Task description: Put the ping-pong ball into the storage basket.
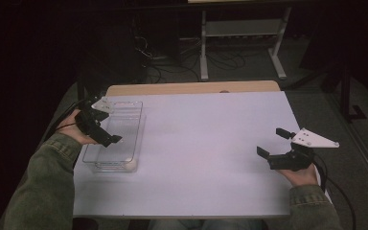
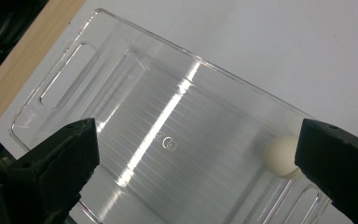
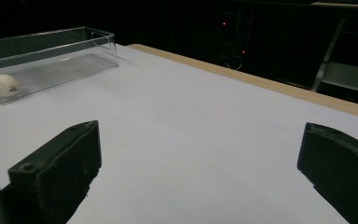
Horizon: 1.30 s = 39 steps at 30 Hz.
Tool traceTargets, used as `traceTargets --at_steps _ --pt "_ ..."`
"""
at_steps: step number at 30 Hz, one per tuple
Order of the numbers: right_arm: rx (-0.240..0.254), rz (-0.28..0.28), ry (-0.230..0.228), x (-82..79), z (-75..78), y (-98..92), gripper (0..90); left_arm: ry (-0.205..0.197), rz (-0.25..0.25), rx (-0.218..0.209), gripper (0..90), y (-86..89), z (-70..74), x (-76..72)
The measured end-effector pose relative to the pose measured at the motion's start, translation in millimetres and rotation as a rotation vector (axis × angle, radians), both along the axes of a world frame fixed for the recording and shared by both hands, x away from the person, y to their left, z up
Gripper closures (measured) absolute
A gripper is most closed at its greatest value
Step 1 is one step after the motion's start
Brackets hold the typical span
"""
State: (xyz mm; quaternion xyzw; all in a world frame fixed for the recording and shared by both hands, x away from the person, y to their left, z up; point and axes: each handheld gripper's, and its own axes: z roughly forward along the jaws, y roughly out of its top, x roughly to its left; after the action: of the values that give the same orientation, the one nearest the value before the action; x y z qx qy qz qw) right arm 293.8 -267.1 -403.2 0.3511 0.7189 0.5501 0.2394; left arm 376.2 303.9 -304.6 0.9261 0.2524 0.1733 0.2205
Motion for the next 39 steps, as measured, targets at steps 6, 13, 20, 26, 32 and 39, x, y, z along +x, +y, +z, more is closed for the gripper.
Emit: traceTargets --at_steps 6,13,20,26,32,39 --pt "0.000 0.000 0.000 -0.2 0.1 0.4 0.0 -0.028 0.024 -0.054 0.0 8.9 -0.1 -7.9" --pt "-0.001 0.000 0.002 -0.1 0.0 0.6 0.0 -0.056 0.038 -0.087 0.0 14.3 -2.0 -16.1" --pt "-0.003 0.001 0.003 -0.1 -0.1 1.0 0.0 -0.067 0.051 -0.101 0.0 17.4 -5.4 -22.1" --pt "-0.002 0.001 0.002 -0.2 0.0 0.9 0.0 -0.080 0.062 -0.120 0.0 20.6 -7.1 -26.1" --pt "-0.002 0.001 0.002 -0.1 0.0 0.8 0.0 -0.102 0.084 -0.151 0.0 25.1 -8.3 -31.4" --pt "-0.004 0.001 0.002 -0.3 0.0 1.0 0.0 -0.116 0.108 -0.191 0.0 30.9 -13.7 -36.3"
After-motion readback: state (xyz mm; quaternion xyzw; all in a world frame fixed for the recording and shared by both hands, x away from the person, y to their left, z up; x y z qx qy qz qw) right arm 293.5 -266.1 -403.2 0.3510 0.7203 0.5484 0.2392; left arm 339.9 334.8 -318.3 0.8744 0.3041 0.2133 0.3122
